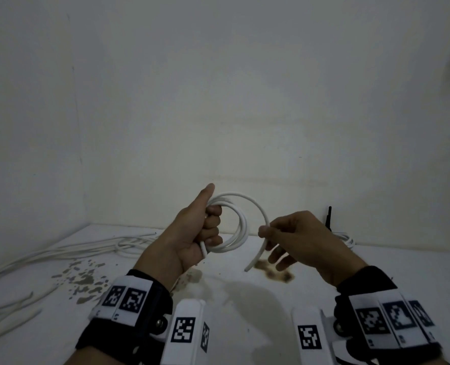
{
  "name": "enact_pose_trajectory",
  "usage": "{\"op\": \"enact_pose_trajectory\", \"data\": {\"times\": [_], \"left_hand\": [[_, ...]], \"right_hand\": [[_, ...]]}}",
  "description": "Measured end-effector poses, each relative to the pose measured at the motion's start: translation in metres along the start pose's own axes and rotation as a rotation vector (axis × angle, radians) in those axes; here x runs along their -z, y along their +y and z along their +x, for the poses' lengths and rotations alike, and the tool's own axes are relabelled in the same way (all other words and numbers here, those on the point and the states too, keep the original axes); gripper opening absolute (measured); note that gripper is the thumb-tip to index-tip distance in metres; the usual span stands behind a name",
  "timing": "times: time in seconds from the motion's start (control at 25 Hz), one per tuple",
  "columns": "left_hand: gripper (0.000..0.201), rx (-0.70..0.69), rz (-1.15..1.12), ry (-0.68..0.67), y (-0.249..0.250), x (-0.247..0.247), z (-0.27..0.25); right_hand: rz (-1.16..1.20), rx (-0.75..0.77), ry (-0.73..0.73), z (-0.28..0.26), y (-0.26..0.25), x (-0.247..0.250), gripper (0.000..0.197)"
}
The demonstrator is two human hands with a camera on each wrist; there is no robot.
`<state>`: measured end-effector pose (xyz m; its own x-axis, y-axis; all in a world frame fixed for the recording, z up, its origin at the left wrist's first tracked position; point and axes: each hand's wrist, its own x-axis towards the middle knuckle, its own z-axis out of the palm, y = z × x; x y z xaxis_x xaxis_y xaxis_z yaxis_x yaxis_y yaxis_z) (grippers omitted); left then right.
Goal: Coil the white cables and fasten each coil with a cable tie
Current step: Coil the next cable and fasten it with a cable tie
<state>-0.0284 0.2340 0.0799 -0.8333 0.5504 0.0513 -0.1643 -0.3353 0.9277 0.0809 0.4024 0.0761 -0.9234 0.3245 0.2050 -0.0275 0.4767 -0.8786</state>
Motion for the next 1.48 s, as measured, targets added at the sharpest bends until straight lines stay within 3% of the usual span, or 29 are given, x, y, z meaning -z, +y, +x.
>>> {"op": "enact_pose_trajectory", "data": {"times": [0.12,0.36,0.64,0.96,1.2,1.4,1.48], "left_hand": [[0.052,0.000,-0.161,0.024,-0.002,0.001,0.005],[0.054,0.021,-0.219,-0.007,-0.001,0.001,0.005],[0.055,0.029,-0.234,-0.008,-0.002,0.002,0.006],[0.059,0.017,-0.456,0.016,-0.007,-0.003,0.007],[0.060,0.011,-0.511,0.002,-0.005,0.001,0.006],[0.061,-0.014,-0.586,0.007,-0.003,0.003,0.007],[0.061,-0.020,-0.621,0.003,-0.002,0.006,0.009]], "right_hand": [[0.194,0.038,0.035,-0.001,-0.007,-0.004,0.017],[0.177,0.025,0.023,0.000,-0.003,-0.017,0.015],[0.373,0.163,0.224,0.000,-0.013,-0.010,0.004],[0.479,0.085,0.088,-0.001,-0.010,-0.031,0.034],[0.233,0.175,0.050,-0.006,-0.012,-0.036,0.049],[-0.091,0.346,0.075,-0.003,-0.004,-0.028,0.024],[-0.169,0.355,0.072,-0.001,-0.001,-0.024,0.030]]}}
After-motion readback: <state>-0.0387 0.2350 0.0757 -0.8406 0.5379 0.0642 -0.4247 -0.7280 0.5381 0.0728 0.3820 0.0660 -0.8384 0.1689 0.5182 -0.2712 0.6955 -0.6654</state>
